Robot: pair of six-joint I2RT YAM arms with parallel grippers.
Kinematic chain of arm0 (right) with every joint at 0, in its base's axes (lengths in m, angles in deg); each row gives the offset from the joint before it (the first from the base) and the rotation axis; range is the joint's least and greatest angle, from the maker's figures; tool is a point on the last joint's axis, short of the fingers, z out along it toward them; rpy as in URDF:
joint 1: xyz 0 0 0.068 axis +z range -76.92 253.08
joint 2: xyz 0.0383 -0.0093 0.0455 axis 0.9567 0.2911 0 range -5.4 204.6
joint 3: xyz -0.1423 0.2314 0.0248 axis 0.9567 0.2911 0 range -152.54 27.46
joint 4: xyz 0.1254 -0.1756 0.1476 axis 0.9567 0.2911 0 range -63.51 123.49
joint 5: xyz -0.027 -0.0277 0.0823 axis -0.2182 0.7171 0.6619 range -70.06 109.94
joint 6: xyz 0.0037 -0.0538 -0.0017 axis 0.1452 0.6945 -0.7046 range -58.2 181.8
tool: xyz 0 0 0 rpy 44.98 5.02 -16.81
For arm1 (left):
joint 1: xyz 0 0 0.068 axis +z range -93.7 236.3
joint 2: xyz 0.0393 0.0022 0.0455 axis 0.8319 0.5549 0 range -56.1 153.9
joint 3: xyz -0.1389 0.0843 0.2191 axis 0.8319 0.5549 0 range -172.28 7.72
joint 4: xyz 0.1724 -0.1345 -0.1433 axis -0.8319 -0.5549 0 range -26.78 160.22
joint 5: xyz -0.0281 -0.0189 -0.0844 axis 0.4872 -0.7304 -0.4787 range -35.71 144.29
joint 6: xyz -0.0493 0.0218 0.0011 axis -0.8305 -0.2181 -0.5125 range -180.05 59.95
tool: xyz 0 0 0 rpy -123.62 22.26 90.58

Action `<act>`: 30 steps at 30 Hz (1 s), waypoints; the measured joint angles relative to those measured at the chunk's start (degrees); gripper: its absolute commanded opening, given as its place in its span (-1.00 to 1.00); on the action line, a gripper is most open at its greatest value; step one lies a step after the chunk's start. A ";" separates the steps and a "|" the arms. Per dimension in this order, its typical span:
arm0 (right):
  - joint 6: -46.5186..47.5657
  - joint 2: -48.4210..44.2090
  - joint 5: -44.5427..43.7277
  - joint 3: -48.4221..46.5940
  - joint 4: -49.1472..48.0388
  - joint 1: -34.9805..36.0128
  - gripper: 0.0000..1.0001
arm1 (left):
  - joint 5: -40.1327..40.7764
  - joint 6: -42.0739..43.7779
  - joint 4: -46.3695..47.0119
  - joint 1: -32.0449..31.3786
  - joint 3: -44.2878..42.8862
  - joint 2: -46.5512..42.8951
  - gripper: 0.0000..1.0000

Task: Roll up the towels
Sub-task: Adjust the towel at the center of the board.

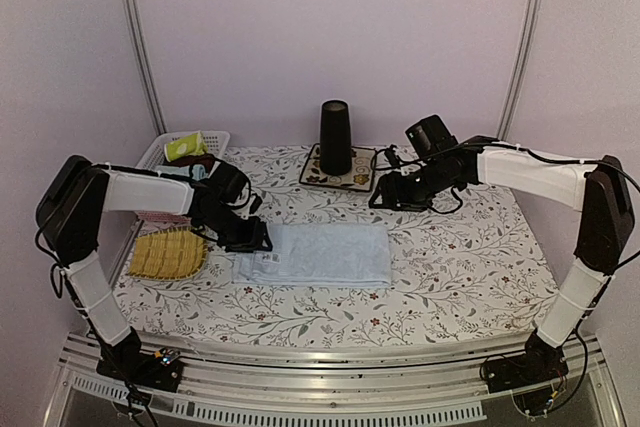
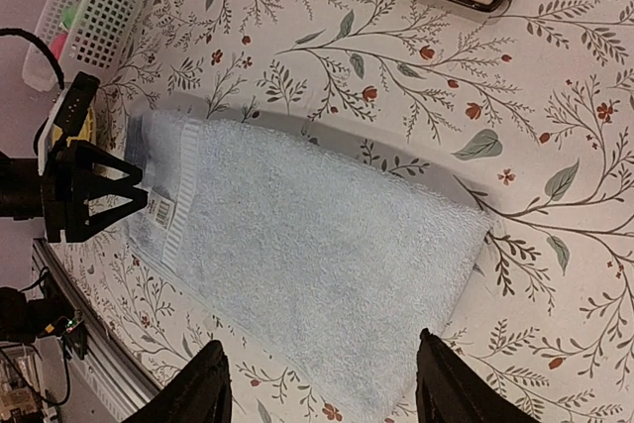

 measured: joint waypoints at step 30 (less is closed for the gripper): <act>-0.24 0.00 -0.61 0.00 0.02 -0.02 0.27 | 1.36 0.46 0.81 0.02 0.39 2.75 -0.39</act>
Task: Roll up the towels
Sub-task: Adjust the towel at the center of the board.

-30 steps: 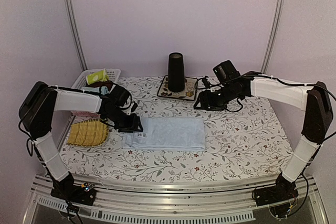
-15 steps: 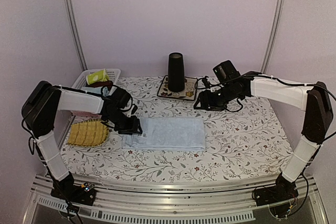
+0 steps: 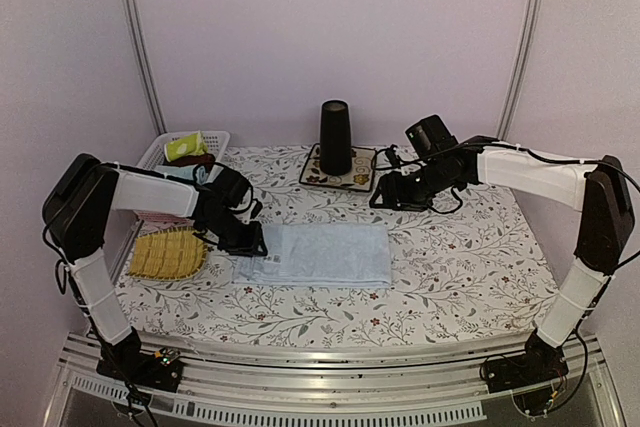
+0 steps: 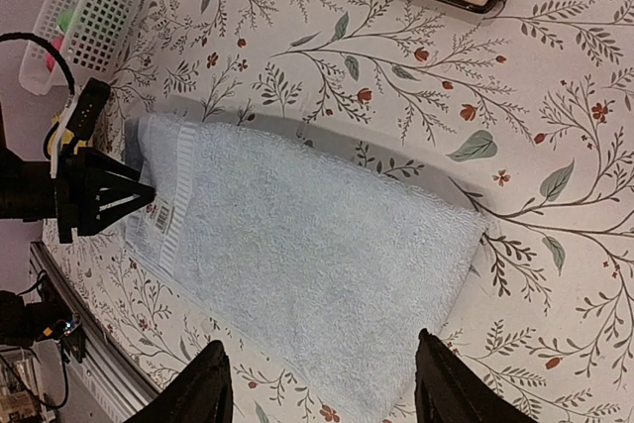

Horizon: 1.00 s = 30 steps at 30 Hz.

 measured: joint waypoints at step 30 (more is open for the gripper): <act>-0.09 0.00 -0.79 0.00 -0.02 -0.15 0.28 | 3.04 -1.42 -11.23 -0.07 -6.75 -6.95 -1.00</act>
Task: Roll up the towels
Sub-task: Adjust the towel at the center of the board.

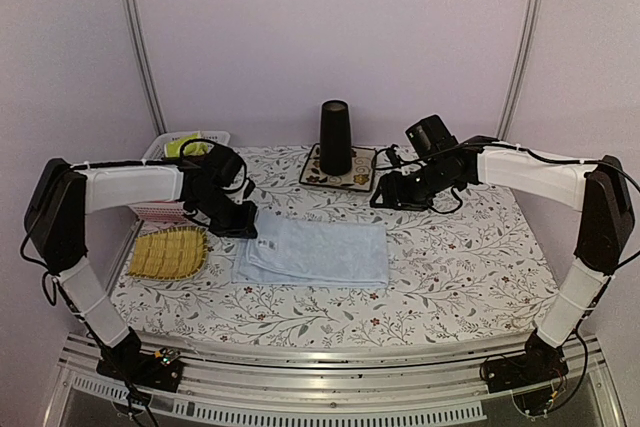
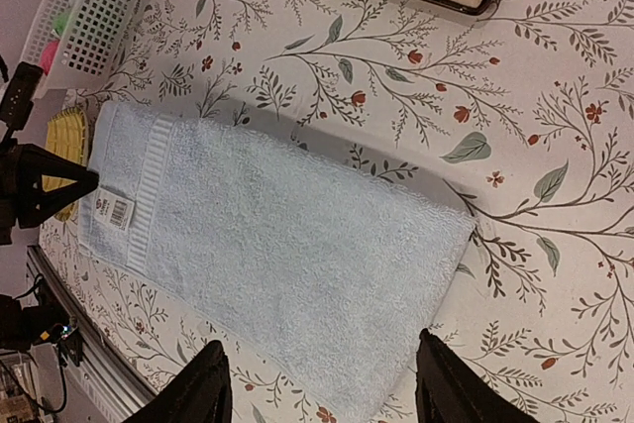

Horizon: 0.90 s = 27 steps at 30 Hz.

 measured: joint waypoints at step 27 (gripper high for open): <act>0.15 0.02 0.04 0.00 0.00 0.00 0.29 | 7.19 -2.03 -3.37 -0.44 2.56 -3.23 -1.00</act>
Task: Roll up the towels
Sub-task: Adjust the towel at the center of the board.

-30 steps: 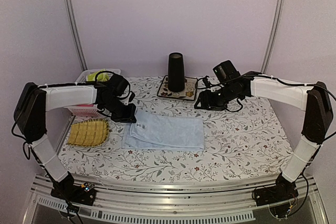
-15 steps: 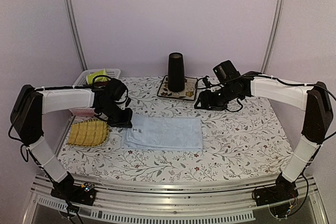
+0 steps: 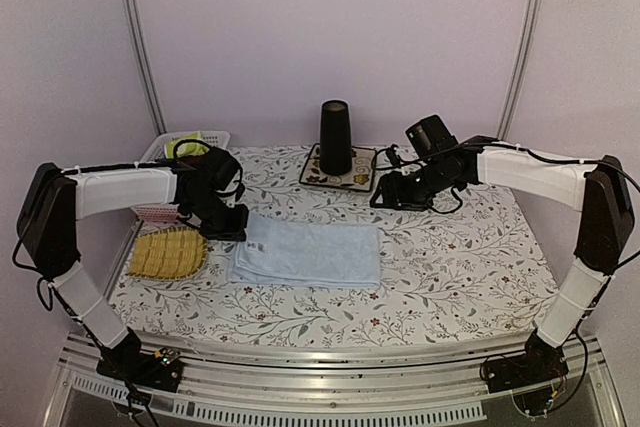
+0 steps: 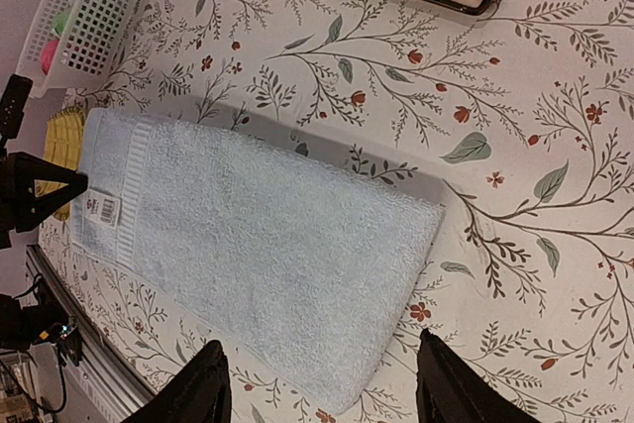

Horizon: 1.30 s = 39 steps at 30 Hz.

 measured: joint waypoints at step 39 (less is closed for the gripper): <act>4.76 2.40 10.97 6.25 -8.13 -9.09 0.98 | 12.22 3.52 -0.85 -2.62 -7.21 -8.04 0.93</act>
